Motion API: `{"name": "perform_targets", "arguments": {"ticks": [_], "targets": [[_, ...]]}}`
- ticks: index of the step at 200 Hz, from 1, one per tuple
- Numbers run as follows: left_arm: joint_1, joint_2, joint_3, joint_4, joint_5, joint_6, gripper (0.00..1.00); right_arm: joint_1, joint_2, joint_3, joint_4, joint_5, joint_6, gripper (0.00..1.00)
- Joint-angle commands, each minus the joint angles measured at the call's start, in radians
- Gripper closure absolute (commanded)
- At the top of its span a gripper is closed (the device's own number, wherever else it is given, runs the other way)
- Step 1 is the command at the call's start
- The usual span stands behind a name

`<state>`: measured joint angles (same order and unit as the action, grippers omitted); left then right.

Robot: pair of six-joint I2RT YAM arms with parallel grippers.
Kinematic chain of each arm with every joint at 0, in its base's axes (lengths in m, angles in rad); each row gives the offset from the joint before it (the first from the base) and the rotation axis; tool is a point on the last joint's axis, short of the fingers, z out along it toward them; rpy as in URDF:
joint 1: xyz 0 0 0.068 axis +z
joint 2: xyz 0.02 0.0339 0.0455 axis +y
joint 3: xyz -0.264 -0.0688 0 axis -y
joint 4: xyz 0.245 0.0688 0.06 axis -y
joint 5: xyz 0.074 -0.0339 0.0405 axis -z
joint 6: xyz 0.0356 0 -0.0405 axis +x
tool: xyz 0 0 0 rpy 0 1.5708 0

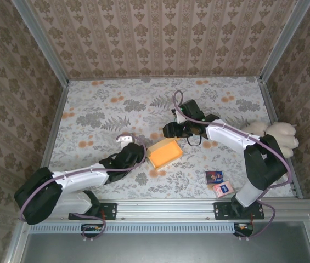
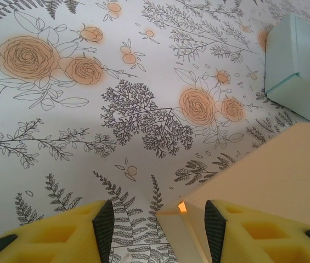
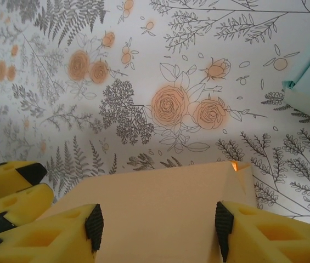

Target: Fold the paper box

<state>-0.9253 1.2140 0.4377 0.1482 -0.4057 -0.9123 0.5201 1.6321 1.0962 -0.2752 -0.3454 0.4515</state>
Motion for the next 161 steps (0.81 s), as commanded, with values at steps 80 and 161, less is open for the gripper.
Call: {"name": "perform_targets", "arguments": {"ticks": [80, 161], "targets": [[-0.041, 0.058, 0.058, 0.085, 0.000, -0.051, 0.50, 0.100, -0.110, -0.164, 0.218, -0.171, 0.233, 0.41], [-0.070, 0.055, 0.053, 0.064, -0.051, -0.051, 0.50, 0.124, -0.112, -0.228, 0.285, -0.127, 0.306, 0.42]]}}
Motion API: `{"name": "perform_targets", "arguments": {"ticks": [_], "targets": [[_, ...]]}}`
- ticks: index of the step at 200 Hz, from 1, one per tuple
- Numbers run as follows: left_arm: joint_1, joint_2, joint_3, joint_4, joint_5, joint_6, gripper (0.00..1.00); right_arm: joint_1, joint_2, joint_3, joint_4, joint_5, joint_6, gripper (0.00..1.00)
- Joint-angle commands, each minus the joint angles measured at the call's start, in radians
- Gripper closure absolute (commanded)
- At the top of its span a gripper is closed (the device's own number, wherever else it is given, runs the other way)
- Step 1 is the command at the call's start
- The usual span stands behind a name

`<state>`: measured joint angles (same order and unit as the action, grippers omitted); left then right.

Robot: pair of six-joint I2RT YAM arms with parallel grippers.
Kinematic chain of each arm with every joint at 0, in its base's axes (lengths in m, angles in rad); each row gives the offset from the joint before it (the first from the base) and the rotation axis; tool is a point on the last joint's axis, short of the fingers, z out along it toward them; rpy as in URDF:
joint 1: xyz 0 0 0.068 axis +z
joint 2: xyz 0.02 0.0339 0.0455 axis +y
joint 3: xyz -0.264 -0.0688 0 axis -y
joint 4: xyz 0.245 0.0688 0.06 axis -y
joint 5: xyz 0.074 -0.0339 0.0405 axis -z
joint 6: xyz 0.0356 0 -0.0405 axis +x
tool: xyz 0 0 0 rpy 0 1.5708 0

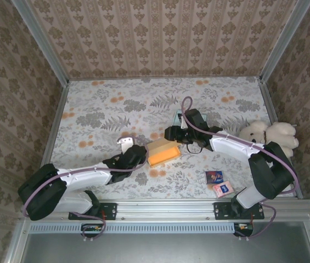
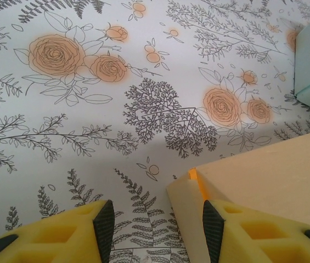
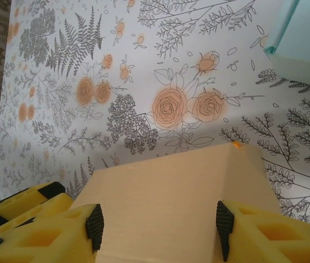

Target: Fold the paper box

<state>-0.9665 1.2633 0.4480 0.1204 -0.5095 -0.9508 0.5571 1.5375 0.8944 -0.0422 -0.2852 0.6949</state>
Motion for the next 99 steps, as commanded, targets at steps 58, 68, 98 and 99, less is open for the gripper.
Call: {"name": "perform_targets", "arguments": {"ticks": [58, 68, 98, 99], "targets": [[-0.022, -0.009, 0.070, 0.053, 0.030, 0.002, 0.45, 0.125, -0.039, 0.056, 0.025, -0.228, 0.083, 0.41], [-0.016, -0.017, 0.075, 0.047, 0.039, 0.004, 0.44, 0.128, -0.042, 0.074, 0.012, -0.229, 0.083, 0.42], [0.002, -0.056, 0.091, 0.034, 0.078, 0.012, 0.42, 0.133, -0.045, 0.112, -0.007, -0.236, 0.092, 0.41], [0.002, -0.058, 0.092, 0.033, 0.079, 0.013, 0.42, 0.133, -0.043, 0.113, -0.006, -0.236, 0.093, 0.41]]}}
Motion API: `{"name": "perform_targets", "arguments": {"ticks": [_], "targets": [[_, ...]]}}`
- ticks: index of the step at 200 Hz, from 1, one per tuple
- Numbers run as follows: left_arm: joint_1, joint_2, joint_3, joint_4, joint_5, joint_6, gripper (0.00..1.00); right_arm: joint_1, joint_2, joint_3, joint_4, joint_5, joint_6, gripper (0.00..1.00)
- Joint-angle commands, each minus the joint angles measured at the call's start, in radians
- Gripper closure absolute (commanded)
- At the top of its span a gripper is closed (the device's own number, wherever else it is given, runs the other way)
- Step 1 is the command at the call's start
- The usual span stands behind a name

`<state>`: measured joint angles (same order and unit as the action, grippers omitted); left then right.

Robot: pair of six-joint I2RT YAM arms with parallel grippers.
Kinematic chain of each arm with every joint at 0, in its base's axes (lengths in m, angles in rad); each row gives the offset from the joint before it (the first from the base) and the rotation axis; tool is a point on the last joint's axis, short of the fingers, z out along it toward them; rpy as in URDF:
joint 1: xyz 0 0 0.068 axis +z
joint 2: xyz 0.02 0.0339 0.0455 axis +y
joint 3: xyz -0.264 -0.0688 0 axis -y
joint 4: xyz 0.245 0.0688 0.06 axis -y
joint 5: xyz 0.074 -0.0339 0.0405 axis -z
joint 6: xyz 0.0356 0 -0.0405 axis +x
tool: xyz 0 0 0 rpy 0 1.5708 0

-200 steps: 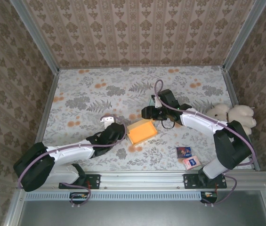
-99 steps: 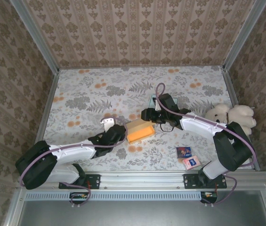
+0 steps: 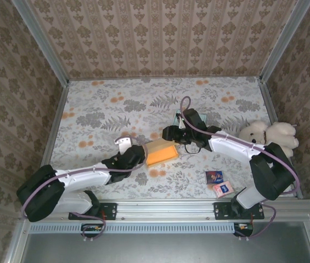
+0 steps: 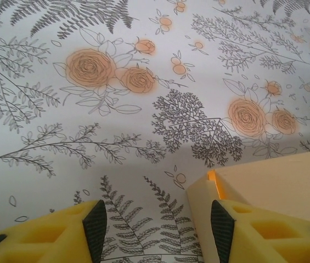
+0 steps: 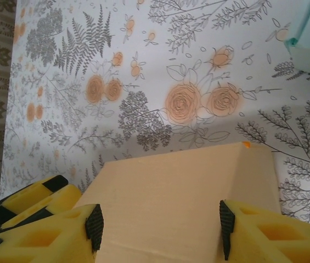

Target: Fold the paper box

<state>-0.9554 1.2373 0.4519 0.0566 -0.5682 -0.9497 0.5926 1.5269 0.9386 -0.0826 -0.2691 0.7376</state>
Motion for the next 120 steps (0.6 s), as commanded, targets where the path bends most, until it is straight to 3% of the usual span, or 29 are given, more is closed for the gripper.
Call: {"name": "perform_targets", "arguments": {"ticks": [1, 120], "targets": [[-0.009, -0.033, 0.088, 0.097, 0.137, 0.012, 0.42, 0.098, -0.032, 0.069, 0.034, -0.252, 0.050, 0.42], [-0.009, -0.148, 0.109, 0.026, 0.115, 0.037, 0.41, 0.143, -0.013, 0.115, -0.020, -0.236, 0.046, 0.41]]}}
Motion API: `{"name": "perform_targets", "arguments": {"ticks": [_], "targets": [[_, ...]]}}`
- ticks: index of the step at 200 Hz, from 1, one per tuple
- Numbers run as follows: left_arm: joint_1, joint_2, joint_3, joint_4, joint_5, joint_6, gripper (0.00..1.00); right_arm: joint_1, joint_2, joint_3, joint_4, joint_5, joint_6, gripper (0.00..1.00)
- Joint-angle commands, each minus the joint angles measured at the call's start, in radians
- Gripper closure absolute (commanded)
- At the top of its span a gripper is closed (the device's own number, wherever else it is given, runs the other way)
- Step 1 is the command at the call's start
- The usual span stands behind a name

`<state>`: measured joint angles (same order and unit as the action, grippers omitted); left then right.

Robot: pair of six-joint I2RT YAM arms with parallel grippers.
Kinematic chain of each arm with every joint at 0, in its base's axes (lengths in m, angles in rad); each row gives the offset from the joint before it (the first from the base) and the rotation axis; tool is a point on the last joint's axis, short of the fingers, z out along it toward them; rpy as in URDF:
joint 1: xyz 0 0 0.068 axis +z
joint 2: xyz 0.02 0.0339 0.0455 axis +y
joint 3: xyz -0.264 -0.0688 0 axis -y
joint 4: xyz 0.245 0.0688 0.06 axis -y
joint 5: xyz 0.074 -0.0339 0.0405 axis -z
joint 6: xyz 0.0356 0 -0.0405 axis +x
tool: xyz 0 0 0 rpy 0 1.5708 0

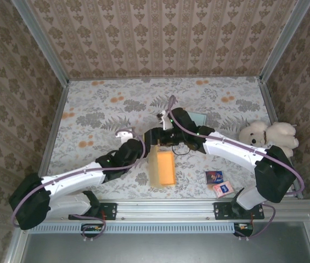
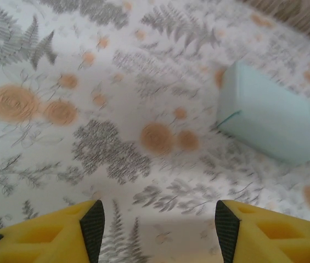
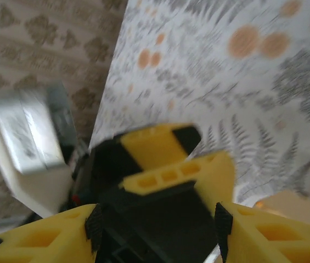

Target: Fold the paper box

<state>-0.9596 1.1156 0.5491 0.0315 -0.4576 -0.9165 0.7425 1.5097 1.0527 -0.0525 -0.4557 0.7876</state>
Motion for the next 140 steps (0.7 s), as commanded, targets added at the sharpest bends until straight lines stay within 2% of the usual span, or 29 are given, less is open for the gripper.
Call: {"name": "perform_targets", "arguments": {"ticks": [1, 50, 61, 69, 108, 140], "targets": [[-0.004, -0.027, 0.012, 0.051, 0.005, 0.004, 0.41, -0.006, 0.005, 0.001, -0.052, -0.048, -0.005, 0.41], [0.019, -0.045, -0.010, -0.014, -0.047, -0.005, 0.40, -0.022, -0.039, 0.011, -0.196, 0.194, -0.114, 0.42], [0.041, -0.050, -0.025, -0.023, -0.038, -0.009, 0.40, -0.009, -0.069, 0.018, -0.254, 0.295, -0.178, 0.46], [0.061, -0.060, -0.036, -0.031, -0.030, -0.012, 0.40, 0.002, -0.098, 0.017, -0.274, 0.325, -0.227, 0.49], [0.191, -0.176, -0.028, -0.159, -0.015, 0.040, 0.40, 0.064, -0.243, 0.017, -0.389, 0.322, -0.413, 0.50], [0.273, -0.304, -0.048, -0.243, -0.011, 0.062, 0.40, 0.125, -0.200, 0.055, -0.506, 0.236, -0.456, 0.51]]}}
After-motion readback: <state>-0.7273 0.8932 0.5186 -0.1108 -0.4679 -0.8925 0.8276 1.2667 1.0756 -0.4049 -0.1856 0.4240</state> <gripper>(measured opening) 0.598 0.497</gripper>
